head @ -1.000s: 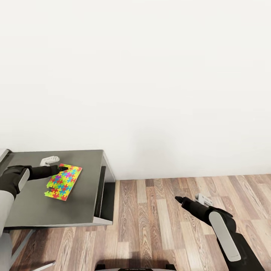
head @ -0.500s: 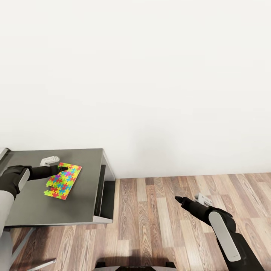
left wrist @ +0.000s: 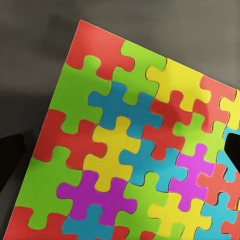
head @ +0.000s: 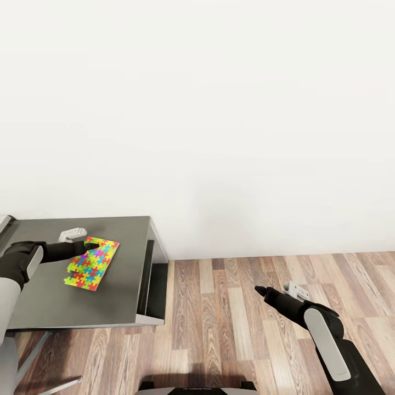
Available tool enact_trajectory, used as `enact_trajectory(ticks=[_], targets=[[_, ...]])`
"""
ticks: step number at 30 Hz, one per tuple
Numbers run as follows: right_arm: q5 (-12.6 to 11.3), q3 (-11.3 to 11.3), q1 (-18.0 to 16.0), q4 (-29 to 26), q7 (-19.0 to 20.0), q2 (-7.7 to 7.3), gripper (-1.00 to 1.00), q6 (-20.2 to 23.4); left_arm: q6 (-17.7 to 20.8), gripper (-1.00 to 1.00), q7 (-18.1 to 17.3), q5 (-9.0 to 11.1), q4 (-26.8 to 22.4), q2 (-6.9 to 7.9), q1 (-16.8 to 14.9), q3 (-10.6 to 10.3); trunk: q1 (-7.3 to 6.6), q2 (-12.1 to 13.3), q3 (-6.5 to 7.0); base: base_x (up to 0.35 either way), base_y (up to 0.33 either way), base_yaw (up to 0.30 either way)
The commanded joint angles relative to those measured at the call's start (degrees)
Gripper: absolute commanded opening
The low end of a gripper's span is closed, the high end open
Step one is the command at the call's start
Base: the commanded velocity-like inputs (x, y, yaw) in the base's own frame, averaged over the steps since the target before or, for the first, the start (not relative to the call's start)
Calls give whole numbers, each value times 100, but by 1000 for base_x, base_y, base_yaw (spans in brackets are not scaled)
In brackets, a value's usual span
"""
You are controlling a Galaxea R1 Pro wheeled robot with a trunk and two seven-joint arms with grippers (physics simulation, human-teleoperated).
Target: Put all the toys in the child's room - the three board games (two on the bed and one on the table), the two jigsaw puzzles on the table, and the tennis ball on the table - inside the toy box on the table in the child's room.
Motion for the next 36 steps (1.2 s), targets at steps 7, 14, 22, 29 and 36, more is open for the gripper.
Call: enact_trajectory(ticks=[7, 14, 22, 29, 36], targets=[[-60, 1, -3, -8, -53, -2, 100, 18, 42, 100, -51, -41, 0, -5, -5, 42, 3, -10, -8, 0, 0, 0], [-60, 1, -3, -8, -53, -3, 100, 17, 48, 100, -107, -30, 12, -5, -5, 42, 3, -10, -8, 0, 0, 0], [-62, 1, -3, -8, -53, -2, 100, 17, 58, 100, -135, -15, 37, -5, -5, 42, 3, -10, -8, 0, 0, 0], [-67, 1, -3, -8, -53, -1, 100, 22, 74, 100, -702, -24, 43, -14, -5, 37, 3, -10, -8, 0, 0, 0], [-69, 1, -3, -8, -53, -2, 100, 26, 81, 100, -862, -28, 44, -26, -5, 33, 3, -10, -8, 0, 0, 0]])
